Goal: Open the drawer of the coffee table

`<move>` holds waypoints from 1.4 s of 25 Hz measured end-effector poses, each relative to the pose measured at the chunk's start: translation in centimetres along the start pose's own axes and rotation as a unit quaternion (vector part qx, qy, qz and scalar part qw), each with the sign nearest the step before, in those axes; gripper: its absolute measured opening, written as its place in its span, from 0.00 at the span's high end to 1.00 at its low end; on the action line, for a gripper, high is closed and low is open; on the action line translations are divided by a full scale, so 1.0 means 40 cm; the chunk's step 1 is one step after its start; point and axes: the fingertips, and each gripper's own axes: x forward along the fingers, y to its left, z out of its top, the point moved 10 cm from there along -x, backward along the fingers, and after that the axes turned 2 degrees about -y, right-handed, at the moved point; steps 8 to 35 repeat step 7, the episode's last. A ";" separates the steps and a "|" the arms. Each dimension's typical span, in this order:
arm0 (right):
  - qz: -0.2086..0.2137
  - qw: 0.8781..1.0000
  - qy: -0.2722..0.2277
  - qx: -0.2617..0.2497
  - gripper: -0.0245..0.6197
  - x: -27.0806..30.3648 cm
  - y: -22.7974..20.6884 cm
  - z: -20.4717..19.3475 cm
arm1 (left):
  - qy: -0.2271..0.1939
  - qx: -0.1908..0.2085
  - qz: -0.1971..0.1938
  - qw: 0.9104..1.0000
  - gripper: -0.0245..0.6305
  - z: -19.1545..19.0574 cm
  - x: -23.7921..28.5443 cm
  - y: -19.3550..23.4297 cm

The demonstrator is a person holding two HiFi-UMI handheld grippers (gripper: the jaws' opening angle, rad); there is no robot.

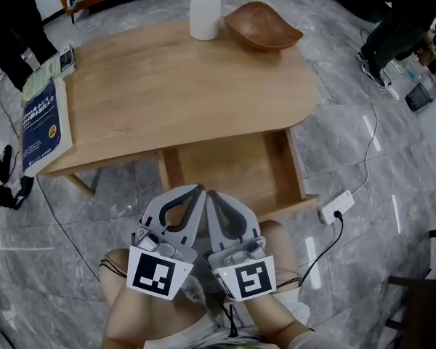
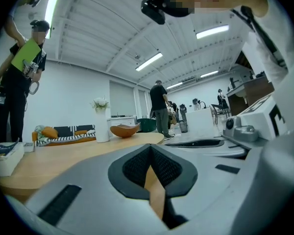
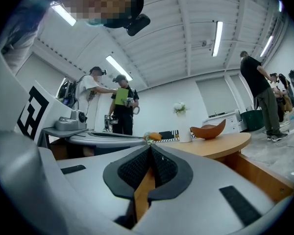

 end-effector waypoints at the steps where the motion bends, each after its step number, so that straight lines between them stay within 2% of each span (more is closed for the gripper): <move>1: 0.000 1.000 0.000 -0.001 0.93 0.000 0.002 0.000 | 0.001 -0.009 -0.002 1.000 0.95 -0.004 -0.003 0.001; 7: -0.007 1.000 0.002 -0.004 0.93 -0.006 0.001 0.001 | 0.008 -0.064 -0.013 0.998 0.95 -0.015 -0.004 0.001; 35: -0.007 1.000 0.002 -0.004 0.93 -0.006 0.001 0.001 | 0.008 -0.064 -0.013 0.998 0.95 -0.015 -0.004 0.001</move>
